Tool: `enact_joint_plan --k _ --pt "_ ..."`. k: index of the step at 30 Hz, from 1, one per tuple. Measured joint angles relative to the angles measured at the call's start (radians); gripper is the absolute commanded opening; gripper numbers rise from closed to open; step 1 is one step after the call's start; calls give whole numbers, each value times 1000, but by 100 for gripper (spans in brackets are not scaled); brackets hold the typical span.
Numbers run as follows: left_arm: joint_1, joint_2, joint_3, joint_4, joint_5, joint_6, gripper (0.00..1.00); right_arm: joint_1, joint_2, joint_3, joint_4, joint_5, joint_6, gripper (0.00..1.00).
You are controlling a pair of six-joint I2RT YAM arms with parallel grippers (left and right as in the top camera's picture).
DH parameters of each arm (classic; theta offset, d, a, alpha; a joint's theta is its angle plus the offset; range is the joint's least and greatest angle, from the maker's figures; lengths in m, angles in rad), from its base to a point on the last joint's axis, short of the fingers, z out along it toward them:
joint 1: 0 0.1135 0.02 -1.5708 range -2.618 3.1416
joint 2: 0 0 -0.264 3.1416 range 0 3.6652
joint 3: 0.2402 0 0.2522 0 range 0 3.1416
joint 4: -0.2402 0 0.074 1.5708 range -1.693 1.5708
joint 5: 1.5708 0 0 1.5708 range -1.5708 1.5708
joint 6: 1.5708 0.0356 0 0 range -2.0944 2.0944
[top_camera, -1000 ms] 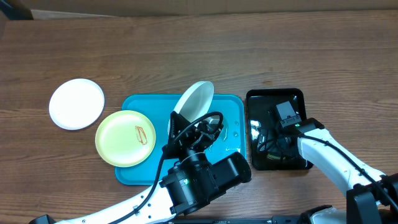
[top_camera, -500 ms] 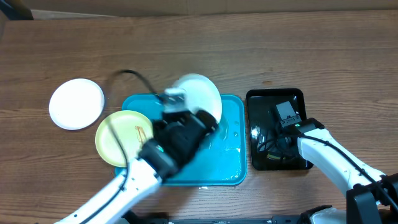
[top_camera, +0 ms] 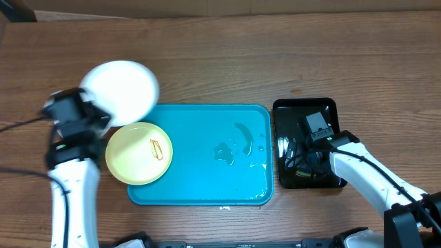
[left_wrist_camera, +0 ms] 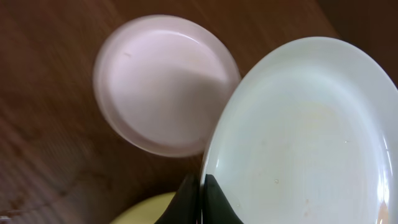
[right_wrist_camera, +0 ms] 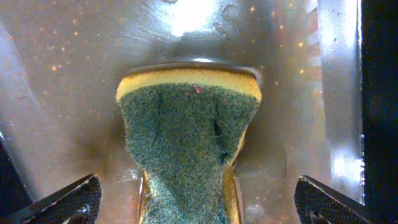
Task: Clean dirty plates on tray and stack at the side
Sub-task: 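Lower the white plate onto the first white plate and release, then move the left gripper to the yellow plate and grasp its rim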
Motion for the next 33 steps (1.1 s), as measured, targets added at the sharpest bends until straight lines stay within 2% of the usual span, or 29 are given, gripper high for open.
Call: enact_joint_plan --k 4,10,15,21,31,32,33 --pt "194 25 0 12 5 26 4 0 0 0 0 0 0 100" --pt "349 150 0 68 11 49 4 0 0 0 0 0 0 100" --pt "364 270 0 144 31 53 4 0 0 0 0 0 0 100" --pt "364 321 0 253 126 76 4 0 0 0 0 0 0 100" --pt "364 410 0 296 192 93 4 0 0 0 0 0 0 100" --pt "364 415 0 299 194 93 11 0 0 0 0 0 0 100" --pt "364 420 0 309 201 96 24 0 0 0 0 0 0 100"
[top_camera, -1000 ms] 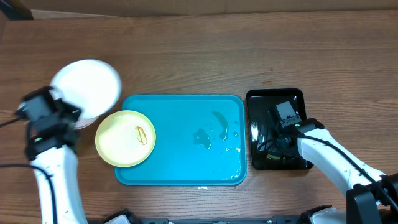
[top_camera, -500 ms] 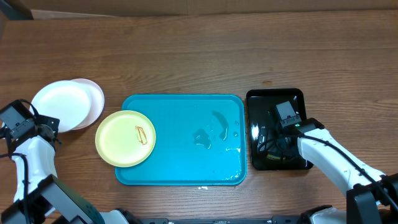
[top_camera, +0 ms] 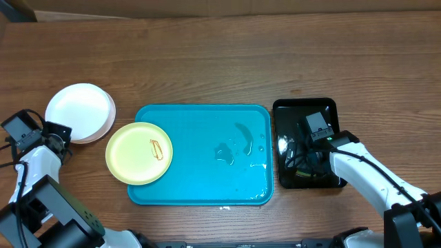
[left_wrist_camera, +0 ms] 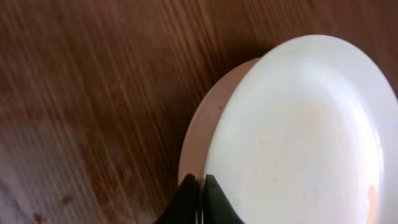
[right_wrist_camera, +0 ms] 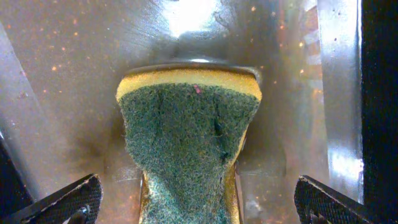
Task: Clean dirty plates on tray and stack at the side
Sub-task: 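Move the left gripper to the yellow plate and grasp its rim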
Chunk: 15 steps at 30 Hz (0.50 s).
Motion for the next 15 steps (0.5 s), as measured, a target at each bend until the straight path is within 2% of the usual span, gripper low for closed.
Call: enact_joint_plan --k 2,5,7,10,15 --pt "0 3 0 18 14 4 47 0 0 0 0 0 0 100" --pt "0 3 0 47 53 5 91 0 0 0 0 0 0 100" --pt "0 3 0 49 80 5 98 0 0 0 0 0 0 100" --pt "0 3 4 -21 156 2 94 0 0 0 0 0 0 100" --pt "0 -10 5 -197 357 21 64 0 0 0 0 0 0 100"
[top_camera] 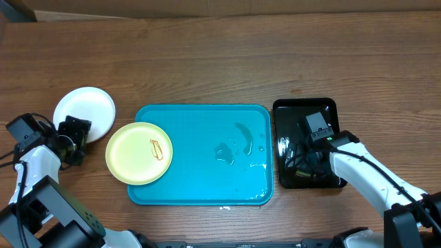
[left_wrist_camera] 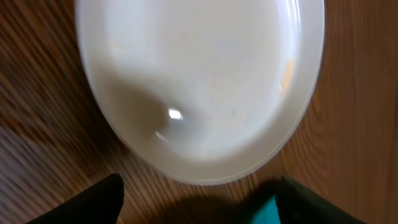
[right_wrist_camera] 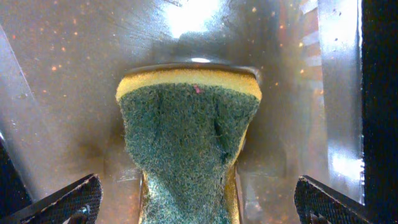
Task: Clean dirty plates on tray and stack at the side
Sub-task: 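Move the left gripper to the yellow plate and grasp its rim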
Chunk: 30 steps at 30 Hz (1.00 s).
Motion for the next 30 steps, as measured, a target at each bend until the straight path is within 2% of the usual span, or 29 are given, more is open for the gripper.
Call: enact_joint_plan --k 1,2,4,7,10,12,15,19,24,28,30 --pt "0 -9 0 -26 42 11 59 0 0 0 0 0 0 100" --pt "0 -18 0 -42 78 24 57 0 0 0 -1 0 0 100" --pt "0 -48 0 -66 143 54 57 0 0 0 0 0 0 100" --pt "0 -129 0 -112 193 90 64 0 0 0 0 0 0 100" --pt "0 -252 0 -186 185 119 61 0 0 0 0 0 0 100" --pt "-3 -328 1 -253 156 144 54 0 0 0 0 0 0 100" --pt "-35 -417 6 -386 76 194 55 0 0 0 -1 0 -1 100" --pt "-132 -427 6 -489 -47 235 55 0 0 0 0 0 0 100" --pt "-269 -414 6 -495 -201 282 53 0 0 0 -1 0 0 100" --pt "-344 -405 6 -472 -275 351 61 0 0 0 0 0 0 100" --pt "-348 -403 6 -468 -302 373 61 0 0 0 0 0 0 100"
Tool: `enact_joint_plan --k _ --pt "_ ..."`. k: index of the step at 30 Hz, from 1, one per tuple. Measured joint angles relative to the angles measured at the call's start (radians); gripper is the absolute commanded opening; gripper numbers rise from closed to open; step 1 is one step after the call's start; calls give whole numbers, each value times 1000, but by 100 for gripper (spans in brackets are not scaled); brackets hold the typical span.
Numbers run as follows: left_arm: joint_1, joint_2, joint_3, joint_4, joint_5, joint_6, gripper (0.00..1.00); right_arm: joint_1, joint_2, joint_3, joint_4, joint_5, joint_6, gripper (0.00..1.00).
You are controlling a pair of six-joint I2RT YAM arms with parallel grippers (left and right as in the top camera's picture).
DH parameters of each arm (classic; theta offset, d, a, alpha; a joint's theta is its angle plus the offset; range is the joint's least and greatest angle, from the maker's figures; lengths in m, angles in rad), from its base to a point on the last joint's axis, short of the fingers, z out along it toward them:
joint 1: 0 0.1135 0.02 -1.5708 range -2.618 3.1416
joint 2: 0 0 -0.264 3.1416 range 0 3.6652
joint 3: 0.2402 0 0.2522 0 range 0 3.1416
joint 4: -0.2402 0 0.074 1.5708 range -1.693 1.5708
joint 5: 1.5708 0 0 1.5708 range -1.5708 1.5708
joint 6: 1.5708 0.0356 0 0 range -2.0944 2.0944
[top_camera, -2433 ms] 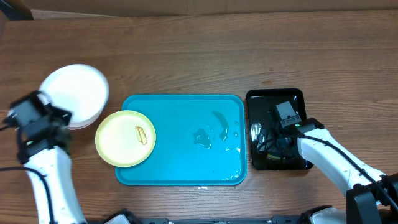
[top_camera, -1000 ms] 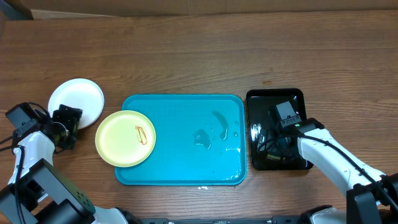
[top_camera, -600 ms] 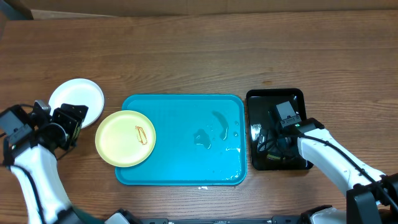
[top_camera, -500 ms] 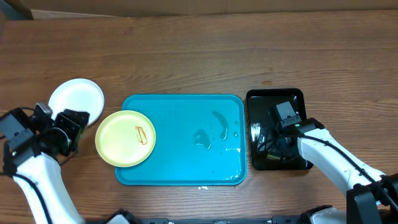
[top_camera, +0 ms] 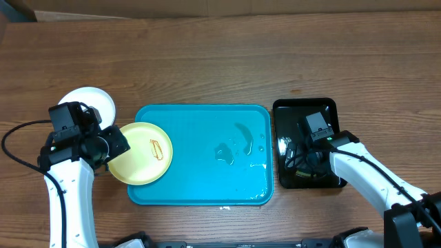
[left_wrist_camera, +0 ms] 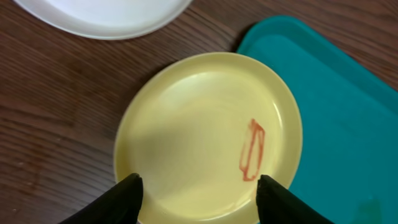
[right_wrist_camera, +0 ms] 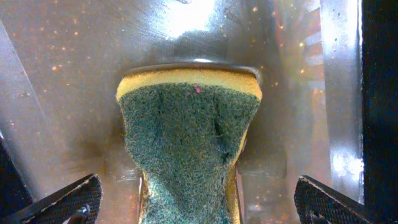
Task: Clean dirty plates on tray and stack at the side
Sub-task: 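Move the left gripper to the yellow plate and grasp its rim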
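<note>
A yellow plate point(top_camera: 141, 153) point(left_wrist_camera: 208, 137) with a red smear lies over the left edge of the teal tray point(top_camera: 207, 186) point(left_wrist_camera: 348, 124). My left gripper point(top_camera: 112, 146) point(left_wrist_camera: 198, 202) is open at the plate's left rim, one finger on each side of the near rim. A white plate point(top_camera: 93, 103) point(left_wrist_camera: 106, 15) lies on the table just left of the tray, partly hidden by my left arm. My right gripper point(top_camera: 303, 155) point(right_wrist_camera: 193, 208) stands open in the black bin point(top_camera: 306, 105), a green-and-yellow sponge point(right_wrist_camera: 189, 143) lying loose between its fingers.
Water smears point(top_camera: 231, 148) lie on the tray's right half. The black bin stands close against the tray's right side. Bare wooden table point(top_camera: 220, 55) runs behind the tray and bin.
My left gripper, open beside the white plate then, is now further right at the yellow plate's rim. The white plate stayed on the table. My right arm has not moved.
My left gripper held the white plate tilted above a pink plate left of the tray. Then the white plate rested on the pink one, still gripped. Then the gripper was open beside that stack, and now it is at the yellow plate. My right gripper stayed over the sponge.
</note>
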Motion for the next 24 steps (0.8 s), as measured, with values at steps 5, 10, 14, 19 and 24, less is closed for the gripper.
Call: enact_joint_plan --k 5,10,14,19,24 --pt "0 14 0 26 -71 25 64 0 0 0 0 0 0 100" --pt "0 84 0 78 -102 50 64 0 0 0 0 0 0 100" --pt "0 192 0 87 -108 61 60 0 0 0 0 0 0 100" --pt "0 282 0 87 -114 72 60 0 0 0 0 0 0 100" --pt "0 299 0 95 -114 78 62 0 0 0 0 0 0 100"
